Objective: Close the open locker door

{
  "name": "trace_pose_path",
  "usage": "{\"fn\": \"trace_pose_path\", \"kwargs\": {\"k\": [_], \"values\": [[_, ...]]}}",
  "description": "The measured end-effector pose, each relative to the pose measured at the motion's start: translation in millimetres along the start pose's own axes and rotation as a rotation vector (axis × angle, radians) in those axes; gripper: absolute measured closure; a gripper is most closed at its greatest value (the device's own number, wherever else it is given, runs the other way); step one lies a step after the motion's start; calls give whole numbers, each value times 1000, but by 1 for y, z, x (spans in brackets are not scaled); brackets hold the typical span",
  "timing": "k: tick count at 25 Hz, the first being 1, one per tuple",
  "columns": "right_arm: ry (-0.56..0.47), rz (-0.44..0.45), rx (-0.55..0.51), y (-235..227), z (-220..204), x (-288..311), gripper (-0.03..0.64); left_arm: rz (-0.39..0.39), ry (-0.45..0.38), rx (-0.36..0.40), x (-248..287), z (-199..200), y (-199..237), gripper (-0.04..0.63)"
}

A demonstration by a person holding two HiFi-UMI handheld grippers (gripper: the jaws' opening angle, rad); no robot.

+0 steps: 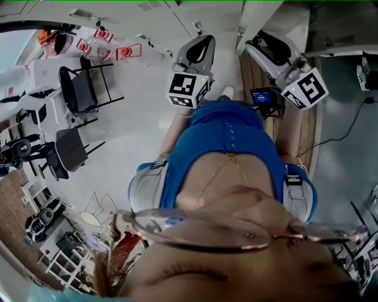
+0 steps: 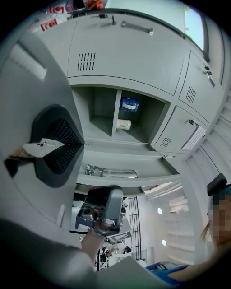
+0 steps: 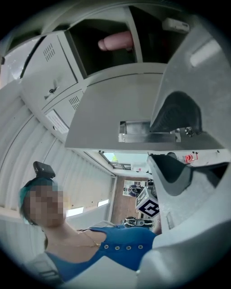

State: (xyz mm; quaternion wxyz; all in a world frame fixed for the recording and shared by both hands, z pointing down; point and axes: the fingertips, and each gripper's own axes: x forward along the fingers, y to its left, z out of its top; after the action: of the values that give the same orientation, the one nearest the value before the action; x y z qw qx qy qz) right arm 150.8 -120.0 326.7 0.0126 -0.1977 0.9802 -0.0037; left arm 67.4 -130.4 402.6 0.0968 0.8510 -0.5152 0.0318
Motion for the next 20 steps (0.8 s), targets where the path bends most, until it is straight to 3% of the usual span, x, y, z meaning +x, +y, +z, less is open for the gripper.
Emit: {"fn": "trace_pose_path", "kwargs": {"k": [20], "values": [[-45,117,-16,3,-3,31,501,61,6,-21,-7,-4,6,597]]}}
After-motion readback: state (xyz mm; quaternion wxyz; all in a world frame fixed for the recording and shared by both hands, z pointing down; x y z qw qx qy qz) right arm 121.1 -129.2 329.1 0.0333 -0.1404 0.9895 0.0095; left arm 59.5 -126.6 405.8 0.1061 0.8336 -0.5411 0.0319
